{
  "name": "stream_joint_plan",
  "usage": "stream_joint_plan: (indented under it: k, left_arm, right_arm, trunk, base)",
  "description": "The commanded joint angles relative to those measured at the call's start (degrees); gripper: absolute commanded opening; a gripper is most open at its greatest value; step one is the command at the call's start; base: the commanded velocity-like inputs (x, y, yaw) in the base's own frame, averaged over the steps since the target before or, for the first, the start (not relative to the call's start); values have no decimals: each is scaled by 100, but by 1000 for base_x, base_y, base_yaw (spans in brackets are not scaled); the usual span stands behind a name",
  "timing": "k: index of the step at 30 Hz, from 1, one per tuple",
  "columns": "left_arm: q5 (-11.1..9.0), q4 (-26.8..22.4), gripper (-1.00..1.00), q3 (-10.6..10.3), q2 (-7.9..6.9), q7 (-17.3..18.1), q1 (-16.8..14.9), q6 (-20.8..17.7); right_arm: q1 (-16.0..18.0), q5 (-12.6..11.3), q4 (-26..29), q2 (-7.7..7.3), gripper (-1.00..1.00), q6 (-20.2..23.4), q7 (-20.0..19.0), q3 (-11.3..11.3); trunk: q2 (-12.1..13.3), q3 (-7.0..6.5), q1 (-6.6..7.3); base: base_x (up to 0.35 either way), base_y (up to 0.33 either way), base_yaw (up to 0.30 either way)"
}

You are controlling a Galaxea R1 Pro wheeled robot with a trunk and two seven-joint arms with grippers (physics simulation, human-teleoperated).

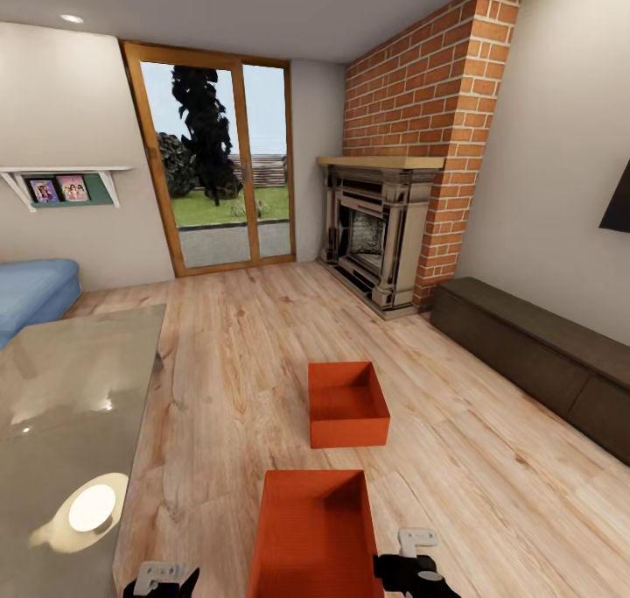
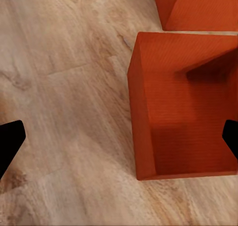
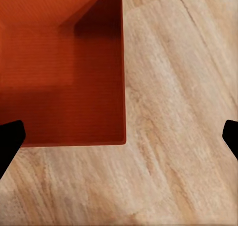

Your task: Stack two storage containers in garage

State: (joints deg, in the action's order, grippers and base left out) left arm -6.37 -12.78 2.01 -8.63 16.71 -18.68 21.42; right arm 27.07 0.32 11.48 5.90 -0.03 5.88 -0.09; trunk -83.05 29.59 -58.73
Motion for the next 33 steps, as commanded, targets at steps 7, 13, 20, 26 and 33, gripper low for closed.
stream_joint_plan:
  k: [7,13,20,26,33]
  left_arm:
    - [-57,15,100,35,1,46,-4,104]
    - [-57,20,100,40,1,44,-4,114]
    - [-57,21,100,51,1,43,-3,117]
    - [-57,22,100,53,1,43,-4,117]
    - [-57,22,100,54,1,43,-4,117]
  right_arm:
    - [0,-5,-13,-13,100,-283,-107,0]
    - [0,-6,-14,-22,100,-370,-215,-5]
    - [0,-6,-36,-27,100,-398,-250,-8]
    - [-2,-6,-53,-28,100,-401,-253,-9]
    - [-3,-6,-58,-28,100,-401,-254,-9]
  trunk:
    - [-3,6,0]
    - [-3,6,0]
    - [-3,6,0]
    - [-3,6,0]
    - [-3,6,0]
  base:
    - [27,0,0]
    - [176,0,0]
    - [52,0,0]
    - [186,0,0]
    - [96,0,0]
